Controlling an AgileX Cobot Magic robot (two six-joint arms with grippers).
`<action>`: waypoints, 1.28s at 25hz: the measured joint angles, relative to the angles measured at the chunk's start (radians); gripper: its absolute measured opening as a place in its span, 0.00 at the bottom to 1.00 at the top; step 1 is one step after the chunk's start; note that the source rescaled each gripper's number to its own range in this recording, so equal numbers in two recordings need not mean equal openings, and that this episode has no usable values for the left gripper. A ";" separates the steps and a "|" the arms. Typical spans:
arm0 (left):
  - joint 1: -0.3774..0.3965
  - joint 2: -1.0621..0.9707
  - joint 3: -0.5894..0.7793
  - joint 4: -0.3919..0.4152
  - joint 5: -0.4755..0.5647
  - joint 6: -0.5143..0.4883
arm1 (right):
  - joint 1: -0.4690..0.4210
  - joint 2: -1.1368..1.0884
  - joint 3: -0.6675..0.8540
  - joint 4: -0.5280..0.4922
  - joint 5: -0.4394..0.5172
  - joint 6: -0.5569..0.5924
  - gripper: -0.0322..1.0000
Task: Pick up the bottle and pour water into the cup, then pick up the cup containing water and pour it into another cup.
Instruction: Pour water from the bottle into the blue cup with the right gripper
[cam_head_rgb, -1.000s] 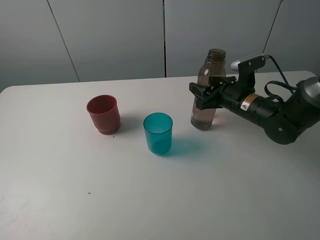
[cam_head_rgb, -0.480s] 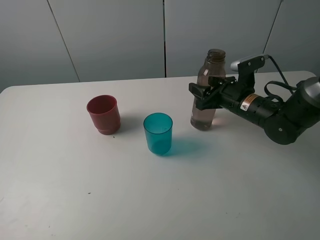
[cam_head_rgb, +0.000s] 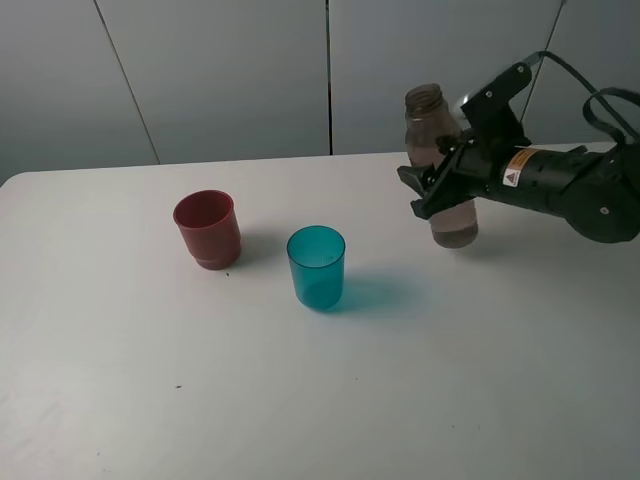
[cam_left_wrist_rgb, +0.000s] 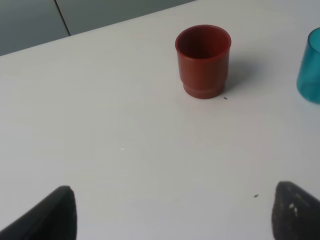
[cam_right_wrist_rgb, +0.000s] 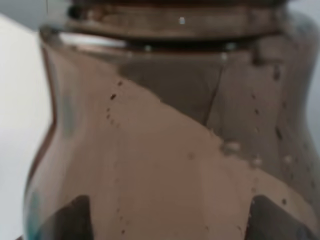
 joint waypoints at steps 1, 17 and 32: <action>0.000 0.000 0.000 0.000 0.000 0.000 | 0.000 -0.019 0.000 -0.011 0.047 -0.029 0.03; 0.000 0.000 0.000 0.000 0.000 0.000 | 0.205 -0.105 0.000 0.402 0.233 -0.865 0.03; 0.000 0.000 0.000 0.000 0.000 0.000 | 0.335 -0.105 0.000 0.724 0.293 -1.390 0.03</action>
